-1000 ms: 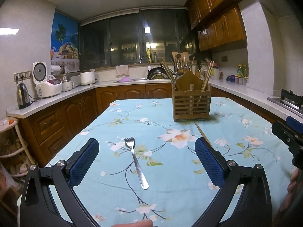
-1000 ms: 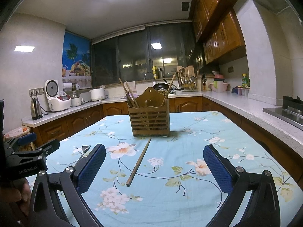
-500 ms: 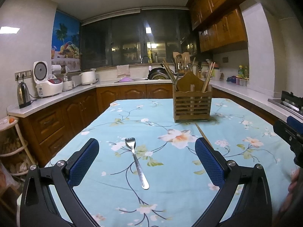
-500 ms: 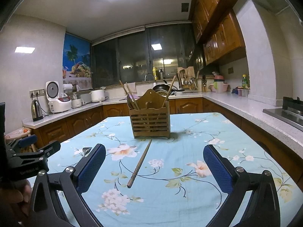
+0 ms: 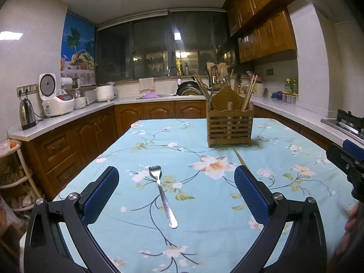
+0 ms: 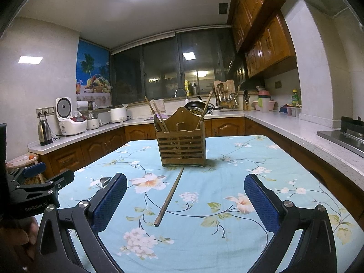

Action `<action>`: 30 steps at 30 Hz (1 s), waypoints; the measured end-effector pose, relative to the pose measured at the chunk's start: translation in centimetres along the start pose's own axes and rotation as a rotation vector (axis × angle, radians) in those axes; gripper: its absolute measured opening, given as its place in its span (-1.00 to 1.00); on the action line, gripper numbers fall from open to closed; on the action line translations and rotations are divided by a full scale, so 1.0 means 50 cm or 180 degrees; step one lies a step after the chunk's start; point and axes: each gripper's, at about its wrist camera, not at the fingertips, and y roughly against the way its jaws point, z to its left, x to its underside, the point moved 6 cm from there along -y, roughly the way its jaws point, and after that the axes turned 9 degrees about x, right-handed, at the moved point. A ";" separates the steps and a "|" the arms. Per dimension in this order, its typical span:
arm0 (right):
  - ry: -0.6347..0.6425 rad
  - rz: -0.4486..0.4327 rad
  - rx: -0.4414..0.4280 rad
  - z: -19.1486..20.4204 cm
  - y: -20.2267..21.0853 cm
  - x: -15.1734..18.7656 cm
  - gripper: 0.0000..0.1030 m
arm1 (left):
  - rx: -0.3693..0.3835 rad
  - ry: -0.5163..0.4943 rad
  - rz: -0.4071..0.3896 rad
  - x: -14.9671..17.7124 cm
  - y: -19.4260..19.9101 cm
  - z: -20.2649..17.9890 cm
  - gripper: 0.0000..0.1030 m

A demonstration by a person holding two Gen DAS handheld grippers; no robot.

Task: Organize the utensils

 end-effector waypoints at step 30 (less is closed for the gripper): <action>-0.0021 0.0051 -0.0007 0.011 0.000 -0.004 1.00 | 0.0078 0.0012 0.0016 -0.006 -0.011 -0.016 1.00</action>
